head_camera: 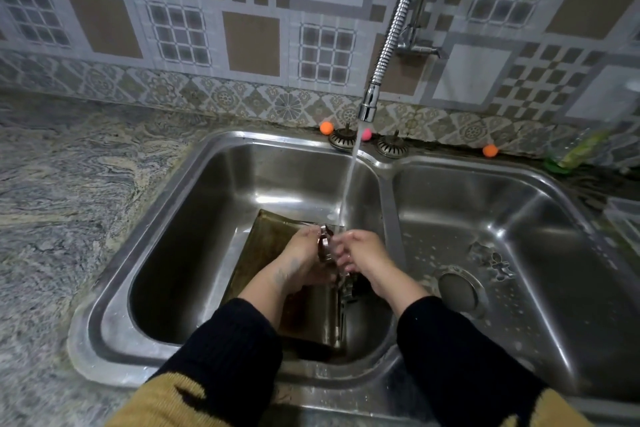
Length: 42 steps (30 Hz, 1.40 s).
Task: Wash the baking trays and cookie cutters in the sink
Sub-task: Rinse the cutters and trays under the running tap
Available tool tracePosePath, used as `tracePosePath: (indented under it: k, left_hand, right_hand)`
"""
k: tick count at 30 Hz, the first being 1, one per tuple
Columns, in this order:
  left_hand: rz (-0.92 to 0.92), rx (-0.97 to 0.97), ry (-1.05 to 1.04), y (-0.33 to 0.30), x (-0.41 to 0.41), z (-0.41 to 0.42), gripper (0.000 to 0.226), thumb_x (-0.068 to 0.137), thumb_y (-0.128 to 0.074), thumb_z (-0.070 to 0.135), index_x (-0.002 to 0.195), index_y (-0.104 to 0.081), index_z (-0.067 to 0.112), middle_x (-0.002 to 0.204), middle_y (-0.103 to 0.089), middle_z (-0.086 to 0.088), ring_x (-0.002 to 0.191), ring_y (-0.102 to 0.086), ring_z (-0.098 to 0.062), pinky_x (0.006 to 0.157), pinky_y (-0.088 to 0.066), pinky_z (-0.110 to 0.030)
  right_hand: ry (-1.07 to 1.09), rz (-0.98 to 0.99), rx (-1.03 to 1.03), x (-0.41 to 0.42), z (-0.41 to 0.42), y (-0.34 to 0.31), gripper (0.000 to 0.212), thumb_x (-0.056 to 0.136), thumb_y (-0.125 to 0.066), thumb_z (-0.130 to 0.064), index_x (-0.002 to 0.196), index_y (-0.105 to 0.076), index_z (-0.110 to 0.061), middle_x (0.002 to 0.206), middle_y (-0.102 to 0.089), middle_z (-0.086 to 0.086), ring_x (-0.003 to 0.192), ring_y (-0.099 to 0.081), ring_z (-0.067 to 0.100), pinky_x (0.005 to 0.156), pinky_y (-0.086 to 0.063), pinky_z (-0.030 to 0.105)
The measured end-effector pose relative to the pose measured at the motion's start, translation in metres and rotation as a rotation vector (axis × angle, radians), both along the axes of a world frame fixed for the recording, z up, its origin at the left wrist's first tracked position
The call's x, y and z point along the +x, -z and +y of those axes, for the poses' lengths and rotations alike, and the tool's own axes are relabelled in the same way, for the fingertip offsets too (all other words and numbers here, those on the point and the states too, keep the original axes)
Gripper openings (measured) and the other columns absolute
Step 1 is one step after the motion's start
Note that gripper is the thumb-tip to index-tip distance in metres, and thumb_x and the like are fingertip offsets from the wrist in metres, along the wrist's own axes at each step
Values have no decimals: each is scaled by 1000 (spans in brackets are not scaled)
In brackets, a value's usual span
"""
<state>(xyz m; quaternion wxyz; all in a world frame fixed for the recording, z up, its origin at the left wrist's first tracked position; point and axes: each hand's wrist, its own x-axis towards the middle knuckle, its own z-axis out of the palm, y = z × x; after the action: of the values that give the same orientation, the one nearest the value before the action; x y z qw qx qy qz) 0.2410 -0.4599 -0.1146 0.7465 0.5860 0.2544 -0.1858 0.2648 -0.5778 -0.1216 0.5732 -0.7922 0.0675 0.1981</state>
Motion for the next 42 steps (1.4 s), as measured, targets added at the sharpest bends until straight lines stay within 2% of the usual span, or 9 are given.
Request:
tracePosePath:
  k: [5, 12, 17, 20, 25, 28, 32, 38, 42]
  left_hand:
    - [-11, -124, -111, 3, -9, 7, 27, 103, -34, 21, 122, -51, 13, 102, -67, -15, 85, -67, -27, 66, -52, -38]
    - [-186, -43, -98, 1, -18, 5, 25, 104, -35, 17, 119, -52, 6, 115, -62, -22, 92, -62, -30, 63, -55, -34]
    - [-514, 242, -140, -16, -26, -11, 21, 103, -36, 12, 113, -53, 20, 109, -63, -5, 100, -62, -17, 79, -52, -26]
    - [-740, 468, -129, -29, -24, -24, 23, 103, -34, 11, 114, -52, 19, 100, -60, 13, 94, -57, 1, 76, -43, -6]
    - [-777, 684, 22, -41, -3, -52, 26, 102, -39, 19, 125, -53, 19, 109, -59, 10, 94, -54, 7, 78, -36, -2]
    - [-694, 830, 252, -36, 10, -77, 38, 100, -45, 23, 138, -45, 17, 138, -52, -2, 124, -49, -14, 101, -37, -23]
    - [-566, 1055, 525, -23, 21, -110, 59, 102, -34, 37, 152, -18, 12, 161, -11, -5, 148, -10, -18, 120, -15, -41]
    - [-479, 1448, 599, 2, 19, -129, 72, 99, -18, 52, 152, 8, 11, 159, 20, -3, 146, 18, -15, 120, 4, -40]
    - [-480, 1481, 591, 4, 22, -130, 70, 99, -17, 49, 153, 8, 12, 159, 19, -1, 146, 18, -13, 120, 6, -38]
  right_hand:
    - [-36, 174, 14, -1, 4, -17, 16, 97, -45, -41, 105, -56, -34, 110, -62, 0, 91, -59, 19, 64, -52, 29]
    - [130, 217, 117, 3, 20, -30, 7, 92, -57, -23, 91, -63, -19, 87, -66, 4, 74, -61, 19, 59, -48, 29]
    - [133, 389, 407, -3, 12, -54, 26, 97, -52, -32, 105, -61, -10, 90, -65, 12, 77, -64, 24, 65, -54, 36]
    - [97, 302, 483, 2, -1, -73, 20, 98, -49, -25, 94, -63, -11, 85, -65, 11, 73, -65, 21, 59, -57, 34]
    - [132, -65, 156, 28, -44, -81, 22, 94, -57, -29, 111, -56, -16, 102, -64, 8, 89, -64, 23, 92, -51, 46]
    - [183, -180, -190, 43, -99, -66, 48, 82, -68, -39, 121, -56, -13, 109, -65, 5, 100, -64, 23, 86, -51, 35]
    - [209, -106, -448, 44, -187, -26, 43, 80, -74, -36, 113, -61, -13, 107, -63, 3, 103, -61, 22, 81, -44, 25]
    - [298, -49, -582, 44, -277, 32, 17, 79, -73, -9, 95, -69, -13, 87, -68, 5, 67, -62, 16, 57, -48, 22]
    - [334, -115, -664, 61, -299, 65, 30, 70, -80, -11, 99, -72, -11, 100, -70, 12, 87, -66, 25, 76, -49, 24]
